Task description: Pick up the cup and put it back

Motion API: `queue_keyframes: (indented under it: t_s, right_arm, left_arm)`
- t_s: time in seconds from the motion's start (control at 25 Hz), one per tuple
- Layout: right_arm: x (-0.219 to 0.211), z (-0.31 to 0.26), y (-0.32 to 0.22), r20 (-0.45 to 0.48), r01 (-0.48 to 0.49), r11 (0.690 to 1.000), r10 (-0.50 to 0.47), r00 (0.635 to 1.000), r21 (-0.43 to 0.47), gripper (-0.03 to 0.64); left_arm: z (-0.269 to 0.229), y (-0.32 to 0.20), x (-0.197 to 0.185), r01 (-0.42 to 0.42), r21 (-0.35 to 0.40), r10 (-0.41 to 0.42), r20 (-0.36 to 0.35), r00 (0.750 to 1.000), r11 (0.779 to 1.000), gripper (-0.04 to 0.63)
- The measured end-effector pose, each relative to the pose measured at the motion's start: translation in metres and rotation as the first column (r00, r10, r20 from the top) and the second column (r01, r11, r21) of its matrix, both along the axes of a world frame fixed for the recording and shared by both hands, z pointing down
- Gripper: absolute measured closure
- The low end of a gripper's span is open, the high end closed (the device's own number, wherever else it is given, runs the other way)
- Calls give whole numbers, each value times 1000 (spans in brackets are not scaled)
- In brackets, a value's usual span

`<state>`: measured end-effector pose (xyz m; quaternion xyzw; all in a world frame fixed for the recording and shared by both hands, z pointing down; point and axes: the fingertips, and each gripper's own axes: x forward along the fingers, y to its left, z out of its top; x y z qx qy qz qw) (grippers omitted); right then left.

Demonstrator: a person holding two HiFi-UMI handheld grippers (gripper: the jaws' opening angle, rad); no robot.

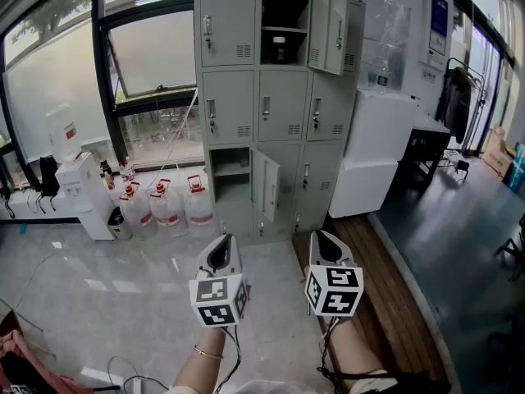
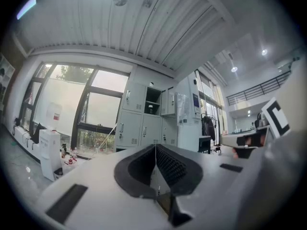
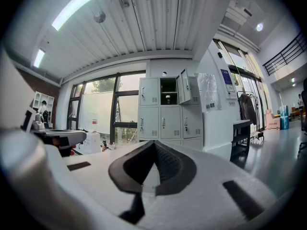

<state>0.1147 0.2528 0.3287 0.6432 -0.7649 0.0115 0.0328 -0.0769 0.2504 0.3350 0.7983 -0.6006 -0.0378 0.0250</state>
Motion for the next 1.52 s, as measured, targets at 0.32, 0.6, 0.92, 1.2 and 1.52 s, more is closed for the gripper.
queue_keyframes:
  t_s: [0.32,0.6,0.92,1.2,1.52]
  right_arm:
    - [-9,7,0,19,-8,1000,8,1000,-26,626]
    - [-17,15,-1,37,-43,998,45,998,-39,624]
    - [-23,25,-10,50,-65,996,69,996,-64,624]
    - [-12,28,-44,57,-66,996,70,996,-61,624]
    - [-11,24,-117,36,-38,998,40,999,-49,624]
  left_arm:
    - [4,1,-11,-2,-7,2,6,1000,1000,584]
    - [15,-4,-27,-23,-24,24,18,1000,999,584]
    - [31,-16,-31,-59,-62,61,31,998,996,584]
    - [30,-47,-23,-57,-58,60,47,997,997,584]
    - [27,-110,-21,-29,-43,31,36,999,999,584]
